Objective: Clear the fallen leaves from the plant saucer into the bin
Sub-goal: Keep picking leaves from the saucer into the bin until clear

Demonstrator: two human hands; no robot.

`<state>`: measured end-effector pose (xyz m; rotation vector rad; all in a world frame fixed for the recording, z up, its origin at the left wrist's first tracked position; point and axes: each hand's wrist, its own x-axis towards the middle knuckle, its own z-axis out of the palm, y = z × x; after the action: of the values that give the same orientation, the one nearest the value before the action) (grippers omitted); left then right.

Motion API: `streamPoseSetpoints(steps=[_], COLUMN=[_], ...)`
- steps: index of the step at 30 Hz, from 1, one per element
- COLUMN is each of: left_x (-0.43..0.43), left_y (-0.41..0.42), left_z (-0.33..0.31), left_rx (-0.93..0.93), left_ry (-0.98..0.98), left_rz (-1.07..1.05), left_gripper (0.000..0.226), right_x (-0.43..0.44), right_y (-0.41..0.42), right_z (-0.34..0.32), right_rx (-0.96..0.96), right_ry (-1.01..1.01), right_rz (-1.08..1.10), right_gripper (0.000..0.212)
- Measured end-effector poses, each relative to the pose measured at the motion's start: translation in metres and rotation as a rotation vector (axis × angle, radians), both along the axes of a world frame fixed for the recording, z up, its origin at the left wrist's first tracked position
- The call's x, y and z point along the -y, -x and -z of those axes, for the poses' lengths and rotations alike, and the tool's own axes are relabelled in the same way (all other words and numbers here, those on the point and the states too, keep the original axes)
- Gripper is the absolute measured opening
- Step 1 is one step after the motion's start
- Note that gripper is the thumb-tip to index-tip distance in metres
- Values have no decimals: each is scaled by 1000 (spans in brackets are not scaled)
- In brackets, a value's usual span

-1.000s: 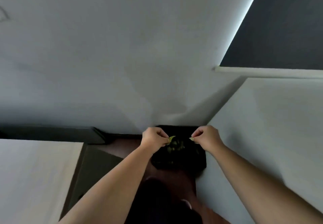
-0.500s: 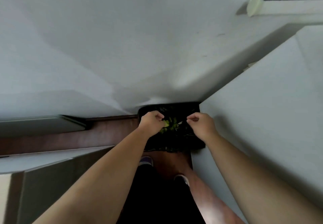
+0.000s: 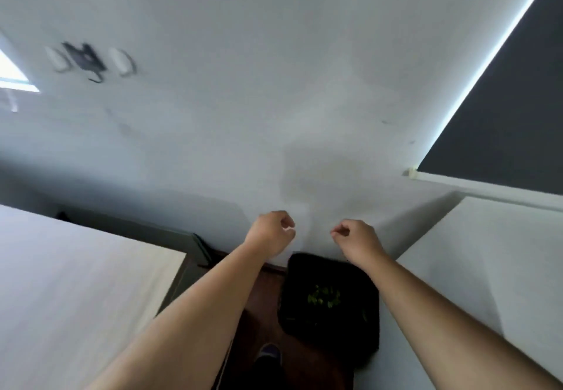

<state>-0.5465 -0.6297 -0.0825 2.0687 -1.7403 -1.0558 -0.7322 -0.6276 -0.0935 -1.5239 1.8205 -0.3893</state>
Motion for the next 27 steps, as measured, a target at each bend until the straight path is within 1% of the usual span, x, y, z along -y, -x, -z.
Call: streamPoseSetpoints(steps=[3,5,8,11,15,19,23,25,27], left_x=[-34,-68,-135,-223,-338,-444,-546,-591,-627], left_y=[-53,-98,-165,-230,-297,-351,-399,-422,-444], left_z=[-49,-77,-105,-118,-121,-111,-85,-69,-53], left_rx=[59,106,168,231,261,296,288,267,275], left_ry=[95,159,231,227,191,154,50,-27,-117], left_rz=[-100,-227,-419,-628,-861,-1000,-1059,-1051,-998], left_gripper=[19,21,21,21,20,18,18,23,32], right_x=[-2,-12,-41,-94,-180,-273,-360,-398,-427], right_y=[-54,-103,-183,-266,-358,-432,-492,-518,-537], right_z=[-44,-72,-101,-124,-136,-133,-112,-94,-77], right_rx=[5,22,60,83,114,128,109,29,-58], right_ry=[85,142,203,246,282,269,221,232,266], right_rz=[-161,-276,-478,-728,-977,-1173,-1316,-1446,-1560], right_gripper=[14,15,15,14,13,14,16,20,28])
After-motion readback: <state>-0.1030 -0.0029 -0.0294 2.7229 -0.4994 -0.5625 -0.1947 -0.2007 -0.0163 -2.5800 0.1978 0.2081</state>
